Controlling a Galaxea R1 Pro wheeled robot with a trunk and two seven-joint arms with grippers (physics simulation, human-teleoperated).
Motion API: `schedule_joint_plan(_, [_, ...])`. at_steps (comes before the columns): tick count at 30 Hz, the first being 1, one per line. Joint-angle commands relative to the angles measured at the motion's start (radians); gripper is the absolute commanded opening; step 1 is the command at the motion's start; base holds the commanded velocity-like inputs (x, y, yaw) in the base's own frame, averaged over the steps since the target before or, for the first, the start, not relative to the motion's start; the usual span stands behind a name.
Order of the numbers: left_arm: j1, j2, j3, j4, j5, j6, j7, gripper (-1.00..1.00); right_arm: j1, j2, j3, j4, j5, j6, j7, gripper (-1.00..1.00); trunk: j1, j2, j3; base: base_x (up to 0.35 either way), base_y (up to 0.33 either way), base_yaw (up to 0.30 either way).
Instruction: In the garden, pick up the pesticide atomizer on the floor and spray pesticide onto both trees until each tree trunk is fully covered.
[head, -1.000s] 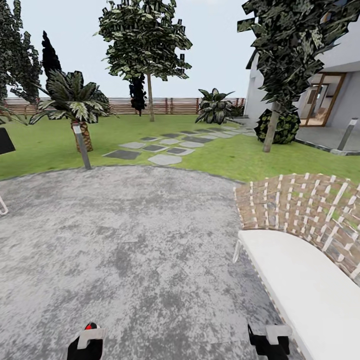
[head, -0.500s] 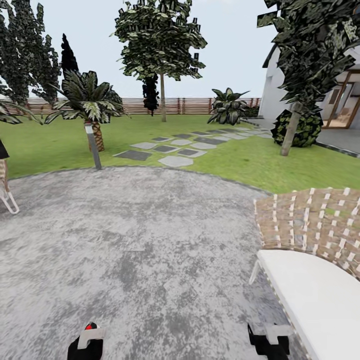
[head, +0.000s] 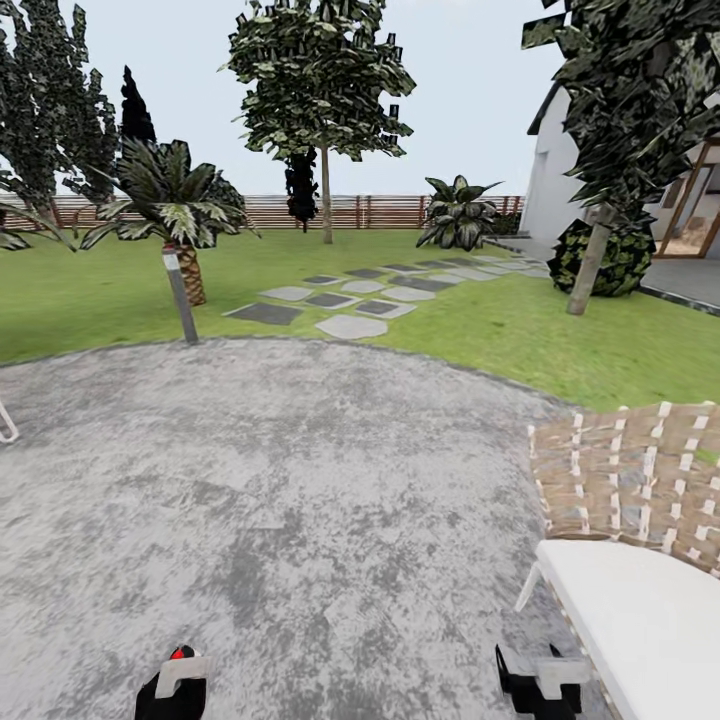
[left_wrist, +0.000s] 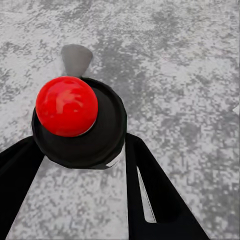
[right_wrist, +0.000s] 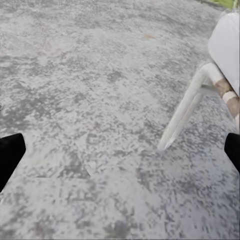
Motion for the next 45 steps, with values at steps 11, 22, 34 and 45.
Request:
schedule_joint_plan(11, [-0.001,0.001,-0.001,0.001,0.004,-0.003,0.001,-1.00,-0.001,0.007,-0.003,0.065,0.015,-0.090,-0.003,1.00,0.000,0.000,-0.001,0.339,0.000,0.000])
schedule_joint_plan(22, [-0.001,0.000,-0.001,0.001,0.004,-0.003,0.001,-1.00,-0.001,0.009,-0.003,0.166,0.017,-0.089,0.000,1.00,0.000,0.000,-0.001,0.339,0.046,0.000])
schedule_joint_plan(34, [-0.001,-0.003,-0.001,0.001,0.004,-0.003,0.001,-1.00,-0.001,0.009,-0.003,0.166,0.017,-0.089,0.000,1.00,0.000,0.000,-0.001,0.339,0.090,0.000])
schedule_joint_plan(45, [-0.001,-0.002,-0.001,0.001,0.004,-0.003,0.001,-1.00,-0.001,0.009,-0.003,0.166,0.017,-0.089,0.000,1.00,0.000,0.000,-0.001,0.339,0.004,0.000])
